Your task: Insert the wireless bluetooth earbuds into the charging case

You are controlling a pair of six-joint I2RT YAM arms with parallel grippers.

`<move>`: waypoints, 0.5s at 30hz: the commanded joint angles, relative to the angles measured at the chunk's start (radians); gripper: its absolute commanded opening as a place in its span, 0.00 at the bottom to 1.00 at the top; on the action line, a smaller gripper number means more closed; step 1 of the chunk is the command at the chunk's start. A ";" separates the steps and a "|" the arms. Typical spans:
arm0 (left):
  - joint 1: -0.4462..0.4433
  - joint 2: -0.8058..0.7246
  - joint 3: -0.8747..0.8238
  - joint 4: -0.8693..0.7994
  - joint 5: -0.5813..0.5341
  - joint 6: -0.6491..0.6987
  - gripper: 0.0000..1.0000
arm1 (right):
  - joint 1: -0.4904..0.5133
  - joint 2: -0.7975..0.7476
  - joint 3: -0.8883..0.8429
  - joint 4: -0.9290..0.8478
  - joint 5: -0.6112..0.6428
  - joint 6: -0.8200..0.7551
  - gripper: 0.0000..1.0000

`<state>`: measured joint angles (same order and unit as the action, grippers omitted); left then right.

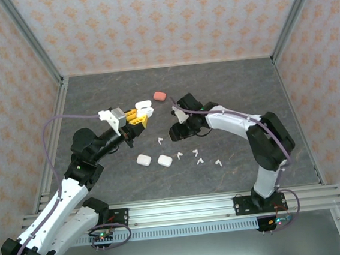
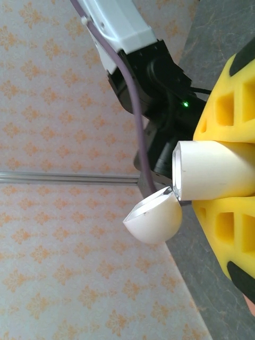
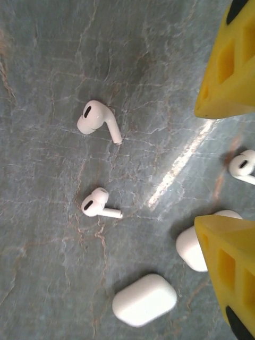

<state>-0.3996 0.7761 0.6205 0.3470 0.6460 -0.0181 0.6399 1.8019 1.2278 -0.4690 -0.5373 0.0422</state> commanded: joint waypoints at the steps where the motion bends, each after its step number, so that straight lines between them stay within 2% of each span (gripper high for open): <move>1: -0.008 -0.022 0.028 0.006 -0.011 0.002 0.00 | 0.035 0.064 0.088 0.041 0.015 -0.029 0.49; 6: -0.008 -0.031 0.030 -0.004 -0.015 0.002 0.00 | 0.051 0.161 0.167 0.085 -0.002 -0.024 0.44; 15: -0.008 -0.037 0.026 -0.013 -0.021 0.004 0.00 | 0.076 0.311 0.310 0.062 -0.017 -0.032 0.37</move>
<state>-0.3996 0.7563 0.6205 0.3283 0.6418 -0.0177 0.7013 2.0769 1.4944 -0.4019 -0.5491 0.0261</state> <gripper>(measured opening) 0.191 0.379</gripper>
